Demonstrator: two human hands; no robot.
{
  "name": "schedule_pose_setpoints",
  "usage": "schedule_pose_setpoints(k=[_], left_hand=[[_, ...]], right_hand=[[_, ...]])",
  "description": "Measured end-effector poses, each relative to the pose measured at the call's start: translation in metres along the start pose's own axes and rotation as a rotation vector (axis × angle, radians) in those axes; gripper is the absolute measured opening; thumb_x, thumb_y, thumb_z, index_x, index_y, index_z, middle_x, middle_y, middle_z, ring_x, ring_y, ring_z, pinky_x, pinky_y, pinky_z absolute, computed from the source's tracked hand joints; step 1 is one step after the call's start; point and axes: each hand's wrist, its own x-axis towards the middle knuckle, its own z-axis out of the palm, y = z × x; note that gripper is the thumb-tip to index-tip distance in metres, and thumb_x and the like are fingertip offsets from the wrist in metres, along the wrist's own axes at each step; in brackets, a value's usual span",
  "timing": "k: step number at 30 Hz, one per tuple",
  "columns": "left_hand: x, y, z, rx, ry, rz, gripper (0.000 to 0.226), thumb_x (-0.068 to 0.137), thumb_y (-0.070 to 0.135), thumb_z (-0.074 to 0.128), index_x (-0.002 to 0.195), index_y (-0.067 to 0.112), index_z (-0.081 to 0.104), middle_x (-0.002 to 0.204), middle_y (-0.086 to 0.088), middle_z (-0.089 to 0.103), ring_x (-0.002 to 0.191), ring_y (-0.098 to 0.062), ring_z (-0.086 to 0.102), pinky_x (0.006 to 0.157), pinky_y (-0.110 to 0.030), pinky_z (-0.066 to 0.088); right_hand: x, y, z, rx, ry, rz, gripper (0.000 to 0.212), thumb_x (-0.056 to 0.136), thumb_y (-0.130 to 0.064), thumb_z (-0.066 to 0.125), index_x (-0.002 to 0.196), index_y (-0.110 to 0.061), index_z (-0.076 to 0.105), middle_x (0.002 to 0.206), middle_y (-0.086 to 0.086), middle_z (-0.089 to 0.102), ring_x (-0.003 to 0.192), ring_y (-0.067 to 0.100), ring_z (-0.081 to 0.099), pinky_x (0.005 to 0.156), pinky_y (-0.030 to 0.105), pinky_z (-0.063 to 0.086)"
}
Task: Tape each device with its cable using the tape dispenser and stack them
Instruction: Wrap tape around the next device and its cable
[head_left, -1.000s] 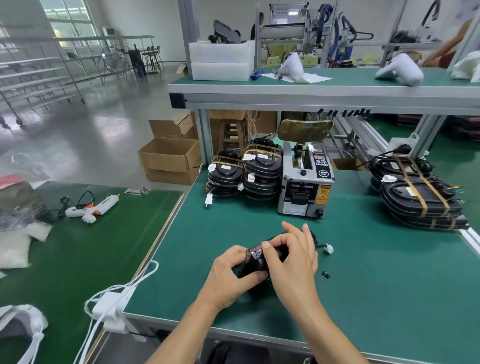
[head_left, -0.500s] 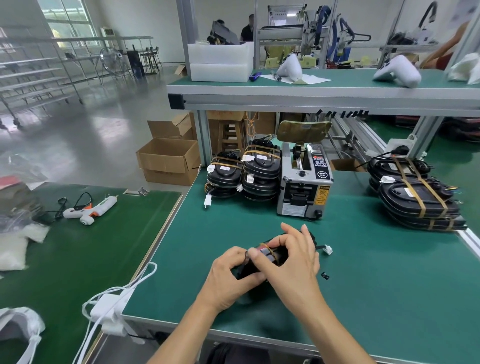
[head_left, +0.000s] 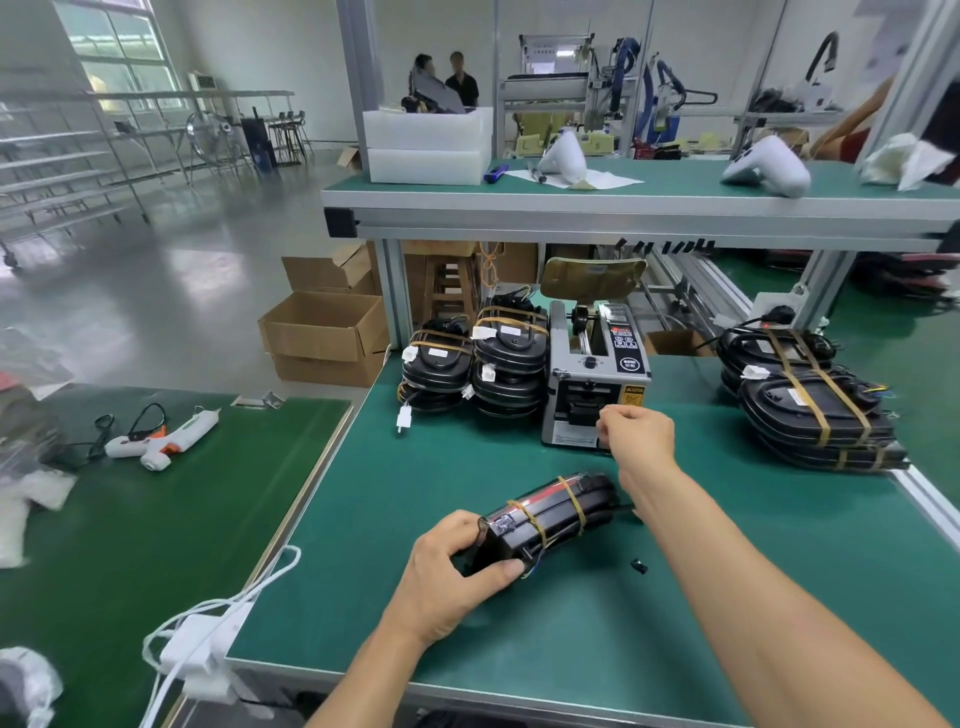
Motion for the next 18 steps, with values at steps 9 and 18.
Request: schedule_pose_setpoints(k=[9,18], left_hand=[[0.000,0.000,0.000,0.019,0.004,0.000,0.046,0.077,0.061,0.081,0.099,0.020,0.081,0.096,0.004,0.066,0.089,-0.017,0.064,0.081,-0.028,0.048],[0.000,0.001,0.000,0.031,0.001,-0.008,0.045,0.078,0.060,0.082,0.100,0.021,0.081,0.097,0.003,0.067,0.091,-0.018,0.065,0.085,-0.035,0.051]], right_hand=[[0.021,-0.001,0.022,0.023,0.065,0.023,0.018,0.086,-0.004,0.063,0.073,-0.006,0.075,0.078,0.009,0.073,0.073,0.022,0.060,0.062,0.029,0.049],[0.035,-0.005,0.039,0.039,0.158,0.111,0.002,0.082,-0.010,0.076,0.082,-0.008,0.076,0.090,0.012,0.077,0.084,0.030,0.075,0.081,0.043,0.064]])
